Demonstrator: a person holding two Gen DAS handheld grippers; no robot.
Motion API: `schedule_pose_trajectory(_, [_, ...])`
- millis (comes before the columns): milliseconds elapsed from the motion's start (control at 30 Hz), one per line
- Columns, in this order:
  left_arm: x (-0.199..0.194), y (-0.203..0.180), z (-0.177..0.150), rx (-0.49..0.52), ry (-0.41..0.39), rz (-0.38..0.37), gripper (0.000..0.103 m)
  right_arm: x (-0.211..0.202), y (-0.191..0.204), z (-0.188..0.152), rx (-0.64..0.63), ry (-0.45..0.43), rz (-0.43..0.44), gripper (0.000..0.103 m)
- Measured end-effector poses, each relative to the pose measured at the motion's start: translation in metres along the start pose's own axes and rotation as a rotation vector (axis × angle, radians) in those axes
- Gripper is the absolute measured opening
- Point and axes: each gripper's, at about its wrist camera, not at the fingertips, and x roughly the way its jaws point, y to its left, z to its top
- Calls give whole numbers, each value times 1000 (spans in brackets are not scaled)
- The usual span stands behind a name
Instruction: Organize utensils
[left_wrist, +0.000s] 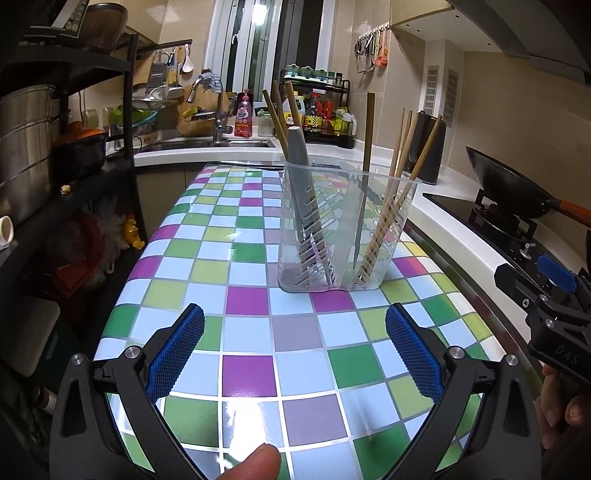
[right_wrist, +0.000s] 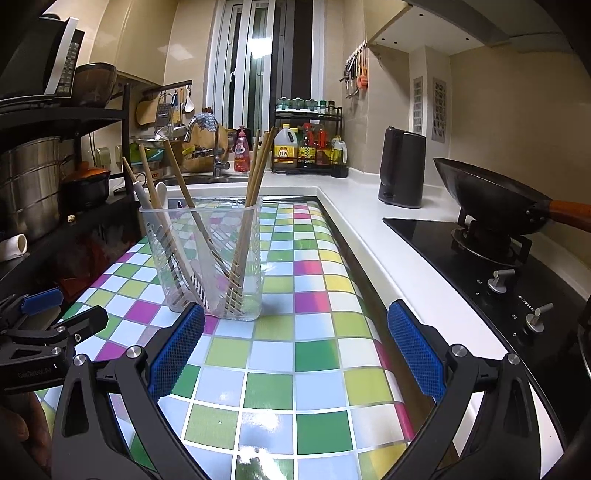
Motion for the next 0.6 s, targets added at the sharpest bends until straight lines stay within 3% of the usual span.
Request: schedule_pose_trajectory(600, [-6, -4, -2, 14, -11, -12, 95, 0, 3, -2, -3, 3, 7, 98])
